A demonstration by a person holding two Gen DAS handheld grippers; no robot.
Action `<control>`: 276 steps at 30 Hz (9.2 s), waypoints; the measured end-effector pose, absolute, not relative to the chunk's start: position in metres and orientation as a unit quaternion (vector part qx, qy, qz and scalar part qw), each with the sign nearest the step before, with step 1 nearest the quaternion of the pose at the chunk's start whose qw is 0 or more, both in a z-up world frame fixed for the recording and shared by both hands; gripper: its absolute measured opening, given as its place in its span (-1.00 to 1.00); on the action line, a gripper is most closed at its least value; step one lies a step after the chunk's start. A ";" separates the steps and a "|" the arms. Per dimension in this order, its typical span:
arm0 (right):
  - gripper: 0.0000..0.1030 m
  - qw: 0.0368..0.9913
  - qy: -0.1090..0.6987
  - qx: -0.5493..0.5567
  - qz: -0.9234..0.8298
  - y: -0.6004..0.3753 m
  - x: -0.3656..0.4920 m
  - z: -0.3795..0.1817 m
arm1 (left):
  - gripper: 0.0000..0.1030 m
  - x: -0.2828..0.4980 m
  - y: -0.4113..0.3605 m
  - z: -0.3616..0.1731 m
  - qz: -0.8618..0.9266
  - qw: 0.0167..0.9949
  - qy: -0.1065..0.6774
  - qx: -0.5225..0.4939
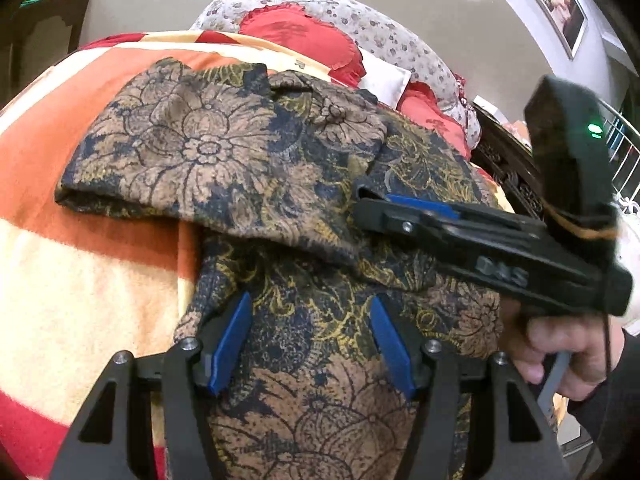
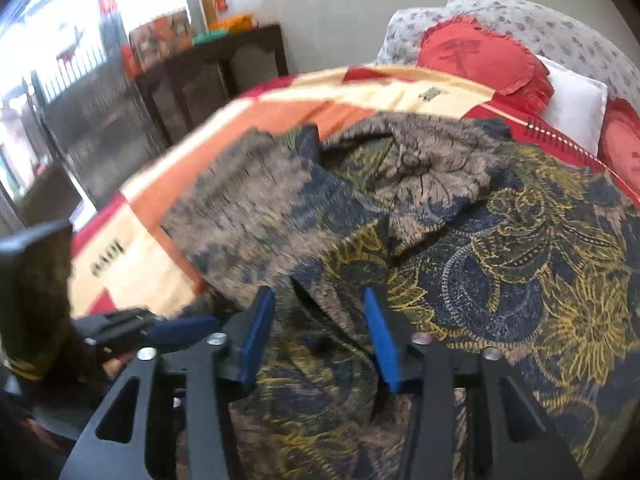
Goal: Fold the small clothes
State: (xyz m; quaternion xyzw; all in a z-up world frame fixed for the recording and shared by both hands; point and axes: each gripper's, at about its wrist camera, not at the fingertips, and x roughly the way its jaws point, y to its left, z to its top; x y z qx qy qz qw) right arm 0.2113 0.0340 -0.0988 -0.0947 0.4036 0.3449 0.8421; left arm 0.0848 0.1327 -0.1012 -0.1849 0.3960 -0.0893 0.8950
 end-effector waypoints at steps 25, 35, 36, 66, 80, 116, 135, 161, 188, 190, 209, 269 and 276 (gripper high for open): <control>-0.96 0.861 0.441 0.251 0.038 -0.237 0.272 -0.099 | 0.28 0.087 0.126 -0.098 -0.084 0.896 0.399 -0.173; -0.96 0.840 0.483 0.245 -0.038 -0.281 0.255 -0.117 | 0.29 0.089 0.123 -0.098 -0.081 0.897 0.403 -0.164; -0.96 0.843 0.484 0.232 -0.040 -0.281 0.254 -0.115 | 0.31 0.089 0.123 -0.098 -0.081 0.897 0.403 -0.162; -0.98 0.858 0.484 0.174 -0.007 -0.283 0.218 -0.123 | -0.38 0.244 0.070 -0.089 -0.020 0.925 0.380 -0.003; -0.66 0.873 0.454 0.176 0.012 -0.281 0.199 -0.106 | -0.11 0.246 0.067 -0.092 0.007 0.924 0.382 0.009; -0.85 0.881 0.414 0.229 0.010 -0.310 0.176 -0.062 | -0.05 0.249 0.067 -0.093 0.016 0.924 0.382 0.016; -0.82 0.911 0.389 0.133 0.042 -0.219 0.248 -0.071 | -0.03 0.252 0.067 -0.095 0.017 0.923 0.383 0.015; -1.00 0.878 0.448 0.164 0.035 -0.290 0.263 -0.140 | -0.02 0.254 0.063 -0.096 0.024 0.923 0.384 0.025; -0.18 0.849 0.339 0.384 -0.129 -0.445 0.030 -0.112 | 0.01 0.254 0.062 -0.096 0.027 0.923 0.384 0.028; -0.18 0.808 0.312 0.473 -0.162 -0.481 0.000 -0.130 | 0.01 0.255 0.064 -0.096 0.028 0.923 0.383 0.030; -0.69 0.711 0.210 0.648 -0.174 -0.545 -0.008 -0.190 | 0.02 0.253 0.061 -0.096 0.029 0.923 0.383 0.031; -0.55 0.906 0.399 0.142 -0.007 -0.218 0.095 -0.130 | -0.94 0.201 0.108 0.086 -0.242 0.887 0.376 -0.119; -0.55 0.903 0.401 0.151 -0.005 -0.220 0.096 -0.132 | -0.94 0.213 0.174 0.004 -0.148 0.871 0.449 -0.138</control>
